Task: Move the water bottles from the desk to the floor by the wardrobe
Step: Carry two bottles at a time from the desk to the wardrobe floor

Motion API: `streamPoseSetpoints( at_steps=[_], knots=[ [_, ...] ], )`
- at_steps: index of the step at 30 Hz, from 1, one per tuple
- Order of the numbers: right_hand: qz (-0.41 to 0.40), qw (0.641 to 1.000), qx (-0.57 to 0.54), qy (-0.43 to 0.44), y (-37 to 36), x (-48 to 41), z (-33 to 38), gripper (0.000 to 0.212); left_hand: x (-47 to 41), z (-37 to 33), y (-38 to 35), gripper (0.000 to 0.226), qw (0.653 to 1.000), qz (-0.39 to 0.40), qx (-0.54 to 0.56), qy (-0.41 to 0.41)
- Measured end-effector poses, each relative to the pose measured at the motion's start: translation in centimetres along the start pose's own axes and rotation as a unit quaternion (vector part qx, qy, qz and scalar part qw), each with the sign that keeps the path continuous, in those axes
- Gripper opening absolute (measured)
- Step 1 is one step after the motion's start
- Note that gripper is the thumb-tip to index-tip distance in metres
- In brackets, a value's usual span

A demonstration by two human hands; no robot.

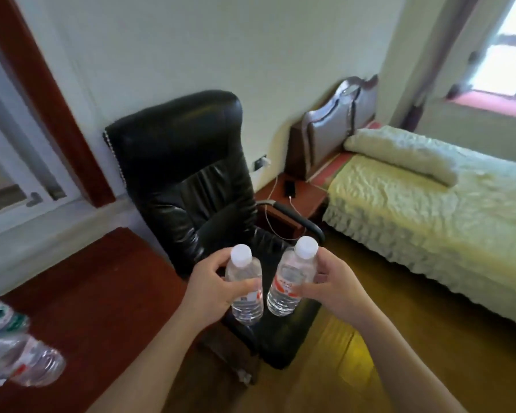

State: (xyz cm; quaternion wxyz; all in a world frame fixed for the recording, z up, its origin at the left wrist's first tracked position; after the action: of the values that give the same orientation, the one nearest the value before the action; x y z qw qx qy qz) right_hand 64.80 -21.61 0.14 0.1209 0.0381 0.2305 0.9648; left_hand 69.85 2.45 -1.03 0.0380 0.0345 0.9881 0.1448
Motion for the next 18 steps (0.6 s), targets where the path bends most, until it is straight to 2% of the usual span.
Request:
streamPoseSetpoints(
  at_steps=[11,18],
  knots=[
    [-0.173,0.982,-0.048,-0.060,22.9,11.7,-12.0,0.062,5.6,-8.0,-25.2,0.047,0.979,0.198,0.034,-0.029],
    [-0.274,0.955,-0.056,-0.101,35.4,19.7,-18.6,0.066,10.7,-12.2,-41.5,0.061,0.949,0.306,0.036,-0.065]
  ],
)
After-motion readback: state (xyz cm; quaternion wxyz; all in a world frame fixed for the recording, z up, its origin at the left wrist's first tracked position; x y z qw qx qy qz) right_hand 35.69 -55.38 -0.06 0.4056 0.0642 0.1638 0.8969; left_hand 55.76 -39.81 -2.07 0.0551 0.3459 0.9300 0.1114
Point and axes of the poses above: each hand's wrist, its own x-axis away from the middle knuckle, its own y-axis out of the back of the hand, z = x × y, the point moved 1 cm from there along -x, towards the middle knuckle, and after that the axes turned 10 degrees about -z, right-handed, at the moved point
